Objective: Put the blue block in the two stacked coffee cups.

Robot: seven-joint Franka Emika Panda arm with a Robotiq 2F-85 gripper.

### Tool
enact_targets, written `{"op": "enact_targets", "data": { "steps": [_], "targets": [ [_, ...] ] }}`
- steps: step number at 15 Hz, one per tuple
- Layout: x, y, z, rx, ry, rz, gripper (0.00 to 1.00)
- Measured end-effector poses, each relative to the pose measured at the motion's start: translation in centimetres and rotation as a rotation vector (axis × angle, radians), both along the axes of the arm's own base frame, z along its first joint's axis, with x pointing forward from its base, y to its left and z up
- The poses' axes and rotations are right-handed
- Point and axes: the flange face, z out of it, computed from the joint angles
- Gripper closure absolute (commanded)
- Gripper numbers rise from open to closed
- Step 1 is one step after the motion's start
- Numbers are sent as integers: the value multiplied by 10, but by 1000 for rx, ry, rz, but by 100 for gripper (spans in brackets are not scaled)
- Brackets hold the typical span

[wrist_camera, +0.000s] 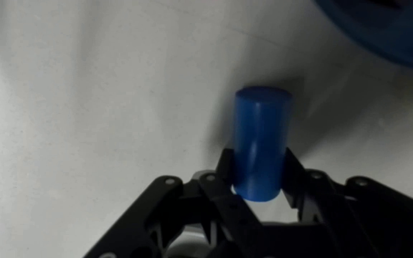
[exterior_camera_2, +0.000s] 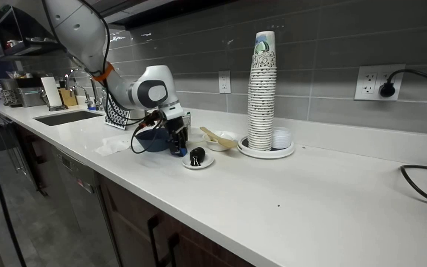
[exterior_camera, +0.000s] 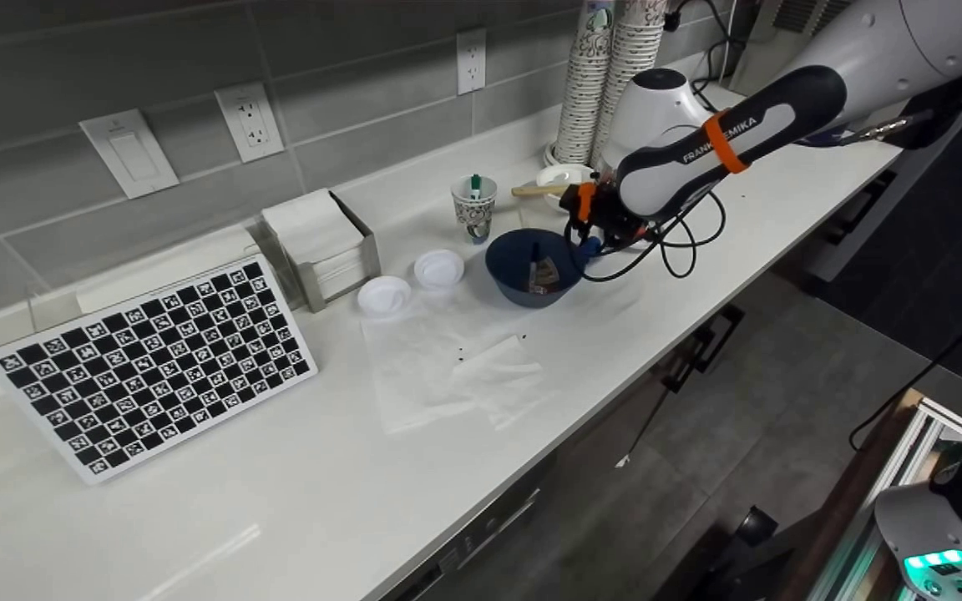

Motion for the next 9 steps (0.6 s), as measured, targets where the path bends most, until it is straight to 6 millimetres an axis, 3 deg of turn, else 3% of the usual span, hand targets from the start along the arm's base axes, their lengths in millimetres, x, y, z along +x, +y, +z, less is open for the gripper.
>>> {"op": "enact_targets", "data": {
  "steps": [5, 9],
  "targets": [
    [7, 3, 17, -1, -21, 4, 90],
    [14, 10, 57, 5, -147, 36, 90]
  ]
}}
